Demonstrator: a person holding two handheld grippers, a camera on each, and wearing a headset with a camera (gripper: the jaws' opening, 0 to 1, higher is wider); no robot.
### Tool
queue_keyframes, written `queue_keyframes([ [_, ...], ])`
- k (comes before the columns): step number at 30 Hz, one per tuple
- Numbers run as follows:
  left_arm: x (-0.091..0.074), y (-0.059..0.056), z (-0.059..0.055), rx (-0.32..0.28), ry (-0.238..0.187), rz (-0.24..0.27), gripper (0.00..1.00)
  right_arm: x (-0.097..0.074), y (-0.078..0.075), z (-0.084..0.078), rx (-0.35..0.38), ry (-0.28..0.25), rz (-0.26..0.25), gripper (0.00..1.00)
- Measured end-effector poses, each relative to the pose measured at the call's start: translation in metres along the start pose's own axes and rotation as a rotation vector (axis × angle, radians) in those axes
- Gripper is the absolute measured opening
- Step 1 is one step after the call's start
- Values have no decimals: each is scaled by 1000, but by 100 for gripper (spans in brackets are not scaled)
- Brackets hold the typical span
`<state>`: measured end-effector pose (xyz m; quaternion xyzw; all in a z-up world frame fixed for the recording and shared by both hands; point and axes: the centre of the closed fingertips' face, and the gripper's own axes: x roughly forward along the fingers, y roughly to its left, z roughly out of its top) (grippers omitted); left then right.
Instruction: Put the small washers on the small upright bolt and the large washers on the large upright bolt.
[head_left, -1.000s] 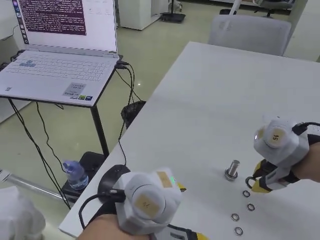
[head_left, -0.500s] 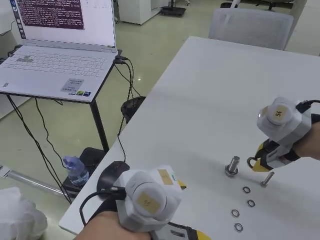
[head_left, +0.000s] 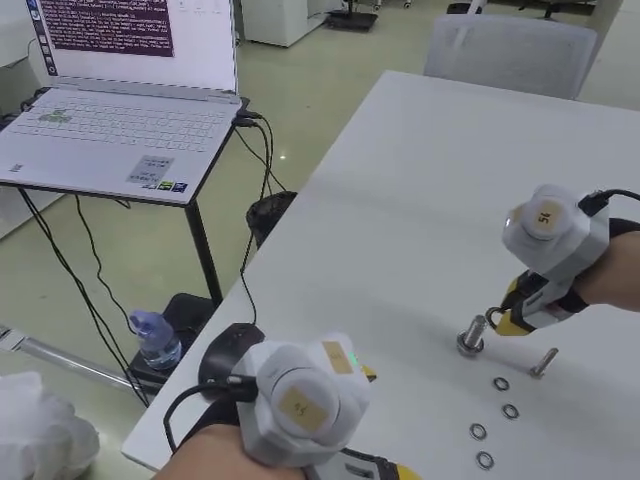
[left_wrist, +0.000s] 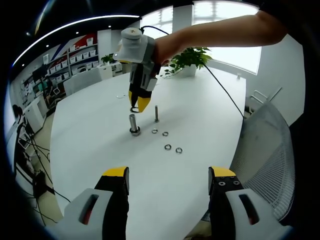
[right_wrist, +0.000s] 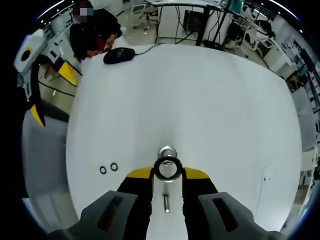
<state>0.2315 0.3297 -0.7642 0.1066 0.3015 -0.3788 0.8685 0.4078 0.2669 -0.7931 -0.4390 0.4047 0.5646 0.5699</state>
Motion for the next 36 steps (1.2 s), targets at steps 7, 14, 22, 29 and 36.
queue_keyframes([
  [7, 0, 0, -2, -4, 3, 0, 63, 8, -3, 8, -10, 1, 6, 22],
  [14, 1, -1, -2, -1, 8, -7, 63, 18, -1, 4, -20, 25, 17, 22],
  [22, 1, -3, -5, -3, 15, -11, 62, 22, -3, 3, -26, 35, 14, 22],
  [29, 0, -3, -9, -9, 21, -12, 61, 32, -3, 0, -35, 54, 11, 22],
  [36, 0, -4, -14, -14, 29, -11, 61, 43, -3, -2, -49, 77, 8, 22],
])
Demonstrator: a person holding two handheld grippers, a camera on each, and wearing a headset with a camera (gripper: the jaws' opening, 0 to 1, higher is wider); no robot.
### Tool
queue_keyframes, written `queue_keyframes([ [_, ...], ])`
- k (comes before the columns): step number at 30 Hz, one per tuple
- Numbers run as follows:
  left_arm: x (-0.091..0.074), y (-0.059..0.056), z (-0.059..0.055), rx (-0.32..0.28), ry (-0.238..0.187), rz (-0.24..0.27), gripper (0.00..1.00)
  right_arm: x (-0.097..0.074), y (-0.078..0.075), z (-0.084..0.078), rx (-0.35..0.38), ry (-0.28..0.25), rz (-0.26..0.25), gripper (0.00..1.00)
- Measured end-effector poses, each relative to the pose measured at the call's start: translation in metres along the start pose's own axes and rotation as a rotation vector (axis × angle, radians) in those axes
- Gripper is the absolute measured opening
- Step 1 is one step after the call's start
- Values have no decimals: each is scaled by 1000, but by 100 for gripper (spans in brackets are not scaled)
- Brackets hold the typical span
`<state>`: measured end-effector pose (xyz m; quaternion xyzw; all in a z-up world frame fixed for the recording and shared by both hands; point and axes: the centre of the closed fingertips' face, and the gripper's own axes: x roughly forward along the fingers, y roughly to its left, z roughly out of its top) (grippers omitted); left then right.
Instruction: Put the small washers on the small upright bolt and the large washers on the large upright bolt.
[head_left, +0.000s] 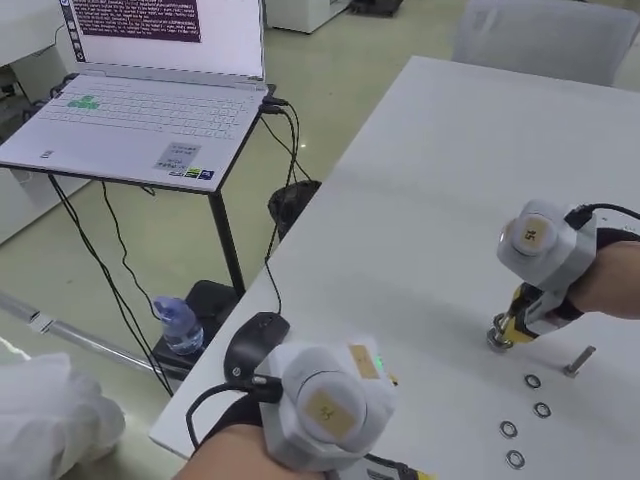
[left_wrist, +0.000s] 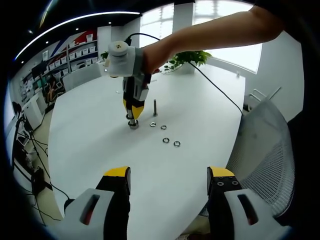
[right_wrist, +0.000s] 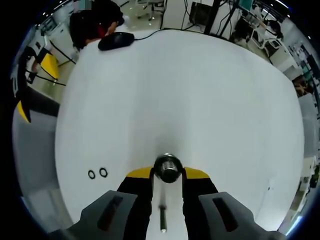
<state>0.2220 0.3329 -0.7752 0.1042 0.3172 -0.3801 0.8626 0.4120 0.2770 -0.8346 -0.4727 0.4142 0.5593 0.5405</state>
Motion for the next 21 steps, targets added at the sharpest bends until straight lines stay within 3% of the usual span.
queue_keyframes([
  [11, 0, 0, 0, -2, -13, -1, 64, 13, -1, -4, 6, 17, 9, 23],
  [21, 5, -2, 1, 52, 3, -4, 70, 20, 0, -8, 9, 23, 2, 23],
])
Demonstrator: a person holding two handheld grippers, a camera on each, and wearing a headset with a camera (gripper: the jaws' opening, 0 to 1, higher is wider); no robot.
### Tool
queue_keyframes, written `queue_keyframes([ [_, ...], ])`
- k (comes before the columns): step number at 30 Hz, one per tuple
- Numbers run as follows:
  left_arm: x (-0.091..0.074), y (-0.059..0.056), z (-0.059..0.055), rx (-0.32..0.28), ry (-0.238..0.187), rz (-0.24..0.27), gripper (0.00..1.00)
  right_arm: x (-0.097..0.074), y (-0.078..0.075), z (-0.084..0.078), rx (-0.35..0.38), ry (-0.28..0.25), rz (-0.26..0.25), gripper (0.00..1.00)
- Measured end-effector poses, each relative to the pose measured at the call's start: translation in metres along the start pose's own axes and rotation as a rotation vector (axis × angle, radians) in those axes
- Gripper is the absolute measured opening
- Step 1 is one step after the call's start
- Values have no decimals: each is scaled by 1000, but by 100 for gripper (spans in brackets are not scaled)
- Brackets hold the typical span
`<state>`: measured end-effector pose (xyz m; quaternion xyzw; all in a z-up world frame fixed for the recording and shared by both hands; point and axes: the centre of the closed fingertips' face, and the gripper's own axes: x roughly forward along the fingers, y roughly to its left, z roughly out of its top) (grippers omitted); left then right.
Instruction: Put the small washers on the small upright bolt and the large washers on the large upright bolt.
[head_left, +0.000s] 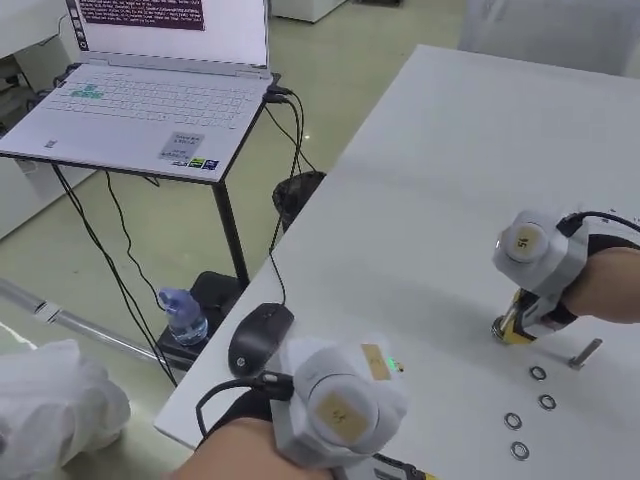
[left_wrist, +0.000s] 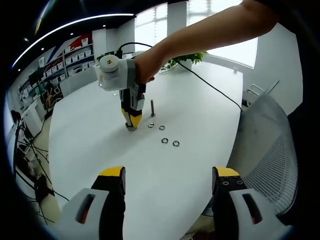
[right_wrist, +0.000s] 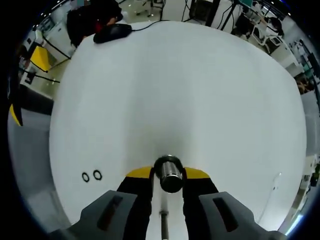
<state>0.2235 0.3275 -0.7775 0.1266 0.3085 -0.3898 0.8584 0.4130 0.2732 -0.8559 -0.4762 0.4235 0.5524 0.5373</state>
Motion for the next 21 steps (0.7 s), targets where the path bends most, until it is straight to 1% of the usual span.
queue_keyframes([
  [2, 0, 0, 2, 4, -3, 2, 71, 1, 0, 0, -1, -2, -3, 23],
  [5, 1, -1, 1, 24, 11, 0, 71, 2, 0, -4, -7, 13, -2, 24],
  [10, 1, -3, 1, 34, 17, -5, 71, 1, 1, -3, -6, 8, -3, 24],
  [15, 1, -4, 1, 31, 17, -6, 70, 1, 0, -2, 5, 2, 2, 24],
  [18, 1, -5, 0, 32, 23, -10, 69, 1, 1, -1, 8, 2, 3, 24],
  [21, 2, -6, 0, 26, 19, -11, 69, 1, 1, -1, 7, 2, 4, 24],
])
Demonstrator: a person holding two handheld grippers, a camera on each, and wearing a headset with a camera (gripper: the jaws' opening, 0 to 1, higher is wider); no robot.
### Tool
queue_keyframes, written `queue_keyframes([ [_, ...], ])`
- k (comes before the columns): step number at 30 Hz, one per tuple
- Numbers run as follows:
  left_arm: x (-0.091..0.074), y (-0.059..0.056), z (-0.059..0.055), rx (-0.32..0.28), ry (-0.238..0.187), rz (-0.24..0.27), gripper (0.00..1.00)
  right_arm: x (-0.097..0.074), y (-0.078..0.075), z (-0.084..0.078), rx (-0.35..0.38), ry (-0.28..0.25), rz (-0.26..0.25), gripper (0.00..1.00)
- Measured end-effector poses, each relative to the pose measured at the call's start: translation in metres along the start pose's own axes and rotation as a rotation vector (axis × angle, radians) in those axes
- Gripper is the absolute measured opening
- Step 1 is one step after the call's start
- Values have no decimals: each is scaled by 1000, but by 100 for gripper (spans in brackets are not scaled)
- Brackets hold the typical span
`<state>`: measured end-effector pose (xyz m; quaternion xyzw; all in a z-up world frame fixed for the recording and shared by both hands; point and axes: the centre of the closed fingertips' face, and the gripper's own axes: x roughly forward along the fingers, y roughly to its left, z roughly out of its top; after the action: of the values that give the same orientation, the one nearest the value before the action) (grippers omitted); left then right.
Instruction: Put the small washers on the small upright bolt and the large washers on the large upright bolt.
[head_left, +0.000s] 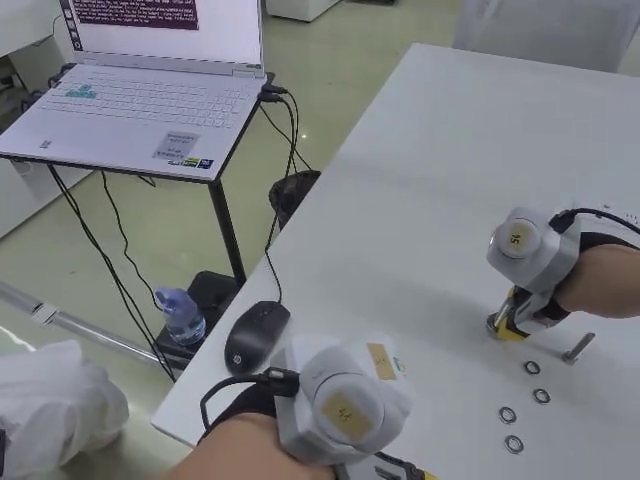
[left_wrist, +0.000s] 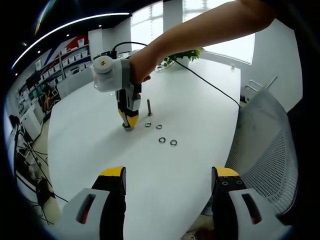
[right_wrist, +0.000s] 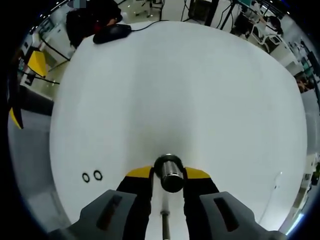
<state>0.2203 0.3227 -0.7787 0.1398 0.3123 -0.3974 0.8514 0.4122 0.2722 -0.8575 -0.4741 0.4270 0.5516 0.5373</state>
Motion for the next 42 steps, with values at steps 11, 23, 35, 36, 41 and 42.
queue_keyframes([
  [11, -3, 0, 1, -5, 0, 1, 68, -10, -4, 4, 15, -41, -19, 37],
  [23, -6, 2, 14, -24, -33, 0, 81, -49, -5, -2, -38, -109, -40, 40],
  [35, -5, -1, 16, -29, -17, -10, 92, -62, 21, -2, -46, -178, -40, 41],
  [36, -4, -1, 16, -29, -17, -11, 92, -62, 25, -2, -46, -181, -37, 41],
  [41, -4, -3, 17, -43, -17, -11, 93, -61, 44, -8, -54, -193, -24, 40],
  [42, -4, -3, 18, -41, -24, -5, 93, -60, 47, -9, -59, -193, -24, 40],
])
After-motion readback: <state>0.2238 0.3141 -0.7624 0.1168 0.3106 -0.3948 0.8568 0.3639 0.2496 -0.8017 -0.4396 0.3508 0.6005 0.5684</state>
